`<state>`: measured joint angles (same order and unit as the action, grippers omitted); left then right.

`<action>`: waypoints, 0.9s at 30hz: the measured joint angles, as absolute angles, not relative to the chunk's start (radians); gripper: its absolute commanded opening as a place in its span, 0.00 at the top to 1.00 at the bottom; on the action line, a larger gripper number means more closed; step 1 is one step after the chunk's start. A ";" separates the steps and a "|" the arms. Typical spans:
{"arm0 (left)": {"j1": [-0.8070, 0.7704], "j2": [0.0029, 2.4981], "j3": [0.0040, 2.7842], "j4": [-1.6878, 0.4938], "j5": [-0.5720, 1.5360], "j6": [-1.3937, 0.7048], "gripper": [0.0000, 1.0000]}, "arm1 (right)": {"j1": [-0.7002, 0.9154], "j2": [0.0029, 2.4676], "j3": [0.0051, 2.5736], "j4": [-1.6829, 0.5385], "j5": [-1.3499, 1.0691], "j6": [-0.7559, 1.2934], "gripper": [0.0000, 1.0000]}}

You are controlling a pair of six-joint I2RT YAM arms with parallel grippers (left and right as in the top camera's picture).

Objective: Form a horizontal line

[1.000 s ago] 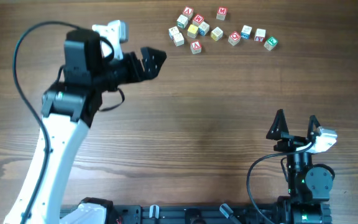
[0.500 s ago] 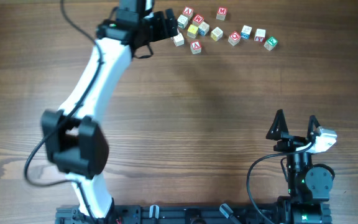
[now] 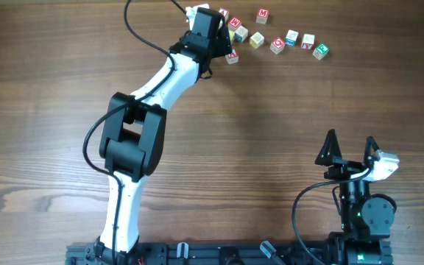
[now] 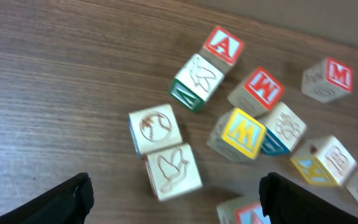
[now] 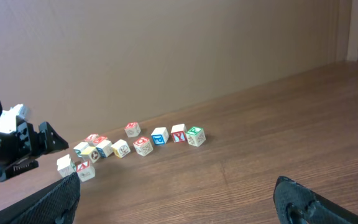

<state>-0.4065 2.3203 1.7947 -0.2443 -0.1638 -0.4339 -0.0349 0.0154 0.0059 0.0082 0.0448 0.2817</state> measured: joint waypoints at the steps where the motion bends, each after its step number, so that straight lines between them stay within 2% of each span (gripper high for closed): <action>1: -0.405 2.329 1.795 -0.231 -0.168 -0.436 0.11 | -0.035 0.015 0.006 0.008 0.045 0.282 0.00; 6: -0.403 2.404 1.796 -0.189 -0.175 -0.447 0.14 | -0.035 0.015 0.006 0.008 0.045 0.282 0.00; 14: -0.379 2.426 1.798 -0.172 -0.151 -0.457 0.37 | -0.035 0.015 0.006 0.008 0.045 0.282 0.00; 15: -0.379 2.426 1.798 -0.175 -0.151 -0.456 0.41 | -0.035 0.015 0.006 0.008 0.045 0.282 0.00; 17: -0.385 2.428 1.798 -0.175 -0.148 -0.454 0.66 | -0.035 0.015 0.006 0.008 0.045 0.282 0.00; 18: -0.391 2.428 1.798 -0.175 -0.148 -0.456 0.71 | -0.035 0.015 0.006 0.008 0.045 0.282 0.00; 25: -0.426 2.426 1.809 -0.203 -0.149 -0.454 0.76 | -0.035 0.015 0.006 0.008 0.045 0.282 0.00; 27: -0.426 2.397 1.812 -0.298 -0.149 -0.455 0.76 | -0.035 0.016 0.006 0.008 0.045 0.282 0.00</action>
